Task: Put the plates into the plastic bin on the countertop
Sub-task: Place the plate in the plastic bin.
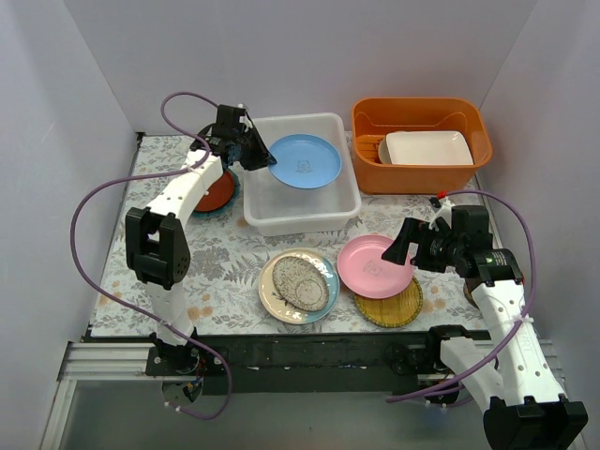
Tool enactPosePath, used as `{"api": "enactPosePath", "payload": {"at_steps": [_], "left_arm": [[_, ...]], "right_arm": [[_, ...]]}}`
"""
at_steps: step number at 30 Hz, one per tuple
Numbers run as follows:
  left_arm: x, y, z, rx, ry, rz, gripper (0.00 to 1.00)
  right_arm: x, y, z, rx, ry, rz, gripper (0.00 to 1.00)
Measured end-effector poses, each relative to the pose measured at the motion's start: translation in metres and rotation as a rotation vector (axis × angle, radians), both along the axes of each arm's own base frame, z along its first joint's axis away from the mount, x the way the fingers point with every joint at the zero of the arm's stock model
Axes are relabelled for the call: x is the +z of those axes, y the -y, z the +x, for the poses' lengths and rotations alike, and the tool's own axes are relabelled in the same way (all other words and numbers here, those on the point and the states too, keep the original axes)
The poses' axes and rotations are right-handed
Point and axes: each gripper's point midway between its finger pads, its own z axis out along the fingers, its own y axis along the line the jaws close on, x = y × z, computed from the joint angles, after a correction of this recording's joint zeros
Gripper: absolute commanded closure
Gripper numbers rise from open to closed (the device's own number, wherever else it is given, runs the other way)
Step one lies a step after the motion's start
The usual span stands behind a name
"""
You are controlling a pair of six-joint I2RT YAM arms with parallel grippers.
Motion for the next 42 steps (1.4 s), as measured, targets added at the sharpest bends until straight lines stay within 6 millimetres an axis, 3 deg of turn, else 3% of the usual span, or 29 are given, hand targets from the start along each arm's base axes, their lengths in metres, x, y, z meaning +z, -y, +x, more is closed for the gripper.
{"api": "enactPosePath", "payload": {"at_steps": [11, 24, 35, 42], "left_arm": [[-0.013, 0.0, 0.004, 0.003, -0.033, 0.021, 1.0], [-0.052, -0.005, 0.005, 0.002, -0.112, 0.083, 1.0], [-0.09, 0.004, 0.011, -0.033, -0.178, 0.121, 1.0], [-0.088, 0.017, 0.017, -0.063, -0.153, 0.175, 1.0]], "right_arm": [[-0.011, -0.003, -0.005, 0.01, -0.037, 0.016, 0.02], [-0.02, -0.004, -0.007, 0.014, -0.052, 0.025, 0.02], [-0.023, -0.005, -0.008, 0.013, -0.06, 0.026, 0.02], [-0.023, -0.005, -0.008, 0.013, -0.06, 0.026, 0.02]]}}
